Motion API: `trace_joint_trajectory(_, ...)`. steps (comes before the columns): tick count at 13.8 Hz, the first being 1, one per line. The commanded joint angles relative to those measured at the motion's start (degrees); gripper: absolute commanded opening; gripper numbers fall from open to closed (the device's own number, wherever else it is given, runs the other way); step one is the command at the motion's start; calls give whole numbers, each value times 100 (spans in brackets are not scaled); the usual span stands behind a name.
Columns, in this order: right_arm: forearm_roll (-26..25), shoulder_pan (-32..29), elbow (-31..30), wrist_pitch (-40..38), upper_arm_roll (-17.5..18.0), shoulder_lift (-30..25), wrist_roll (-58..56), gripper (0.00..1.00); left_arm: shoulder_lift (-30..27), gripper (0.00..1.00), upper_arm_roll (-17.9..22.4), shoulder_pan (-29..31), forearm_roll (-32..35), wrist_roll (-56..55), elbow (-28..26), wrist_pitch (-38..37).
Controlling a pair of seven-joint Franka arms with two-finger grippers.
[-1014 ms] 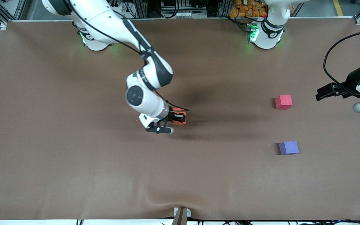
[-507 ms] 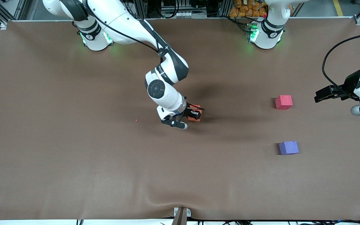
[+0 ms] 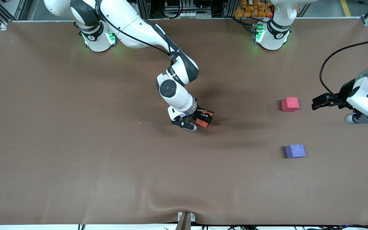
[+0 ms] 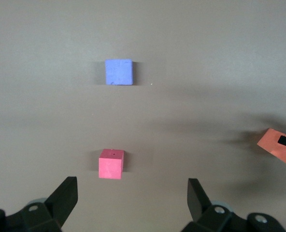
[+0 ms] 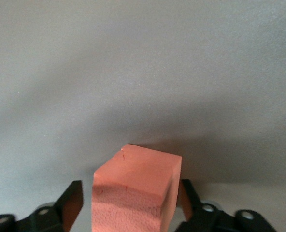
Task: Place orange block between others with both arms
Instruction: 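Carry the orange cube to mid-table with the right gripper while the left gripper reaches in, then set the cube down and open the right gripper while the left gripper approaches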
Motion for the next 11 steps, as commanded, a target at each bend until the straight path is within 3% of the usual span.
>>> trace_joint_trajectory(1, 99, -3, 203, -95, -81, 14, -45, 100, 180, 100, 16, -196, -16, 2, 70, 91)
trace_joint_trajectory(3, 99, -205, 150, -322, -81, -171, -54, 100, 311, 100, 16, -381, 10, -111, 70, 100)
trace_joint_trajectory(5, -14, -529, 150, -1181, -89, -521, -220, 100, 426, 100, 8, -644, -7, -427, 61, 100)
trace_joint_trajectory(8, -646, -1249, 150, -2965, -89, -1250, -914, 100, 742, 100, 8, -1250, -25, -893, 96, 109)
trace_joint_trajectory(11, -1147, -1830, 132, -4013, -89, -1901, -1152, 100, 1084, 100, 8, -1979, -7, -1760, 193, 476)
